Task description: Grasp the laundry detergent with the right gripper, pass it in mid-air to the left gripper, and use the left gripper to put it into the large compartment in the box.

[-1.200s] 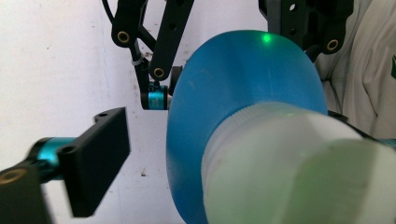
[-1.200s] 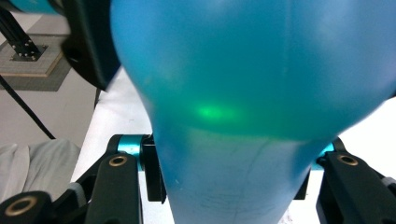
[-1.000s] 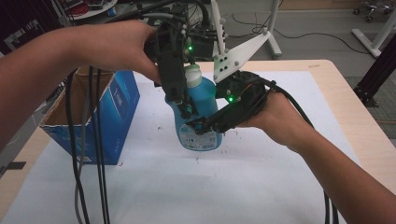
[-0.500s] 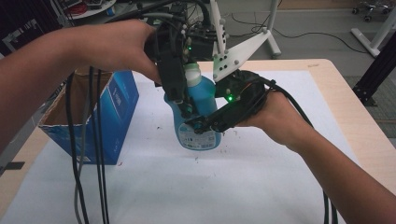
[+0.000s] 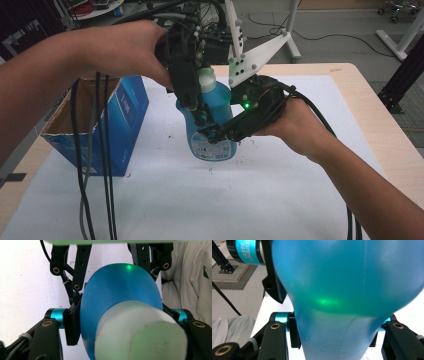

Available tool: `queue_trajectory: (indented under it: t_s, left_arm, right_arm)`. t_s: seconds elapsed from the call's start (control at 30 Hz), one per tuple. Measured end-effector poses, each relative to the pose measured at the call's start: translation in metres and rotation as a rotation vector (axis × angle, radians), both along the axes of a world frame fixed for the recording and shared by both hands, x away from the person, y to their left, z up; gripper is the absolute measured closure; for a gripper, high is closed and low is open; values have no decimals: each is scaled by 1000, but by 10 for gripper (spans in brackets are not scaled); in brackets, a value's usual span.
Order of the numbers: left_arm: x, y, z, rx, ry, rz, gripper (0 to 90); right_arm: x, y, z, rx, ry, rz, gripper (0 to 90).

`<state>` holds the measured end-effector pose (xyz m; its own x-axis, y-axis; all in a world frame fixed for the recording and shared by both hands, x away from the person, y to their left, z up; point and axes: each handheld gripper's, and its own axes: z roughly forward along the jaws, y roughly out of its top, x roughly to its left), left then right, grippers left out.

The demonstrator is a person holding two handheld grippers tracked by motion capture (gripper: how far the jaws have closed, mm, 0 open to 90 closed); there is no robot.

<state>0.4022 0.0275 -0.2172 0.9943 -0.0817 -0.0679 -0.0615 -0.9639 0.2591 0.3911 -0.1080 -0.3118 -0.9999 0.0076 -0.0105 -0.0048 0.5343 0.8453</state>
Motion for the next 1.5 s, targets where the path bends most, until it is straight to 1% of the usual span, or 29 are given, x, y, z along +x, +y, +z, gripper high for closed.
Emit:
queue_trajectory:
  t_s: [0.27, 0.33, 0.4, 0.47, 0.5, 0.53, 0.57, 0.6, 0.67, 0.7, 0.73, 0.87, 0.93, 0.97, 1.03, 1.07, 1.13, 1.17, 1.2, 1.23, 1.27, 1.37, 1.43, 1.47, 1.5]
  left_arm:
    - [-1, 0, 0, 3, 8, 3, 378]
    - [-1, -1, 1, 1, 9, 5, 379]
    - [-3, -1, 3, -3, 5, 0, 379]
    - [-3, -1, 5, -4, 8, 7, 380]
    - [-2, -1, 6, -4, 4, 6, 380]
    - [-2, 0, 8, -6, 8, 14, 380]
    - [-2, 1, 9, -5, 4, 19, 380]
    - [-2, 1, 10, 1, 2, 26, 380]
    - [-1, 3, 11, 3, -2, 35, 380]
    - [-1, 5, 12, 4, -2, 41, 379]
    - [-1, 6, 12, 4, -1, 49, 379]
    - [0, 11, 15, 14, -6, 68, 379]
    - [1, 14, 18, 14, -12, 84, 379]
    - [2, 16, 20, 17, -15, 93, 379]
    - [3, 19, 24, 22, -21, 118, 379]
    - [4, 21, 26, 24, -22, 134, 379]
    - [6, 26, 32, 30, -25, 167, 379]
    - [7, 29, 35, 29, -23, 194, 379]
    - [7, 32, 37, 27, -22, 212, 379]
    - [9, 35, 41, 31, -23, 233, 379]
    - [9, 38, 44, 30, -26, 247, 379]
    - [12, 47, 52, 32, -33, 301, 379]
    - [14, 54, 59, 37, -34, 343, 379]
    - [15, 56, 61, 36, -32, 359, 379]
    - [16, 59, 65, 37, -33, 373, 379]
  right_arm:
    - [0, 0, 0, 0, 0, 7, 459]
    - [-1, 0, 1, -5, 9, 9, 444]
    - [-2, 0, 3, 3, 23, 7, 321]
    - [-1, -1, 6, -11, 52, -15, 214]
    - [-1, -2, 7, -24, 54, -16, 212]
    - [-1, -3, 7, -30, 48, -19, 181]
    - [-2, -4, 7, -44, 41, -35, 89]
    - [-3, -6, 7, -49, 43, -61, 27]
    - [-4, -10, 8, -42, 31, -95, 16]
    - [-4, -12, 8, -41, 44, -98, 16]
    - [-4, -15, 9, -46, 44, -102, 15]
    - [-1, -28, 12, -72, 50, -169, 16]
    - [0, -36, 14, -81, 40, -190, 16]
    - [0, -42, 16, -100, 31, -207, 16]
    - [1, -51, 18, -132, 21, -216, 16]
    - [1, -57, 20, -156, 12, -236, 16]
    - [2, -66, 24, -201, 6, -252, 16]
    - [2, -71, 26, -229, 8, -260, 16]
    - [2, -78, 28, -264, 19, -265, 16]
    - [2, -82, 30, -285, 26, -269, 16]
    - [2, -89, 32, -318, 29, -273, 16]
    - [1, -103, 39, -387, 33, -289, 16]
    - [1, -113, 43, -425, 39, -287, 16]
    - [0, -119, 46, -447, 50, -293, 16]
    - [0, -123, 47, -457, 58, -292, 16]
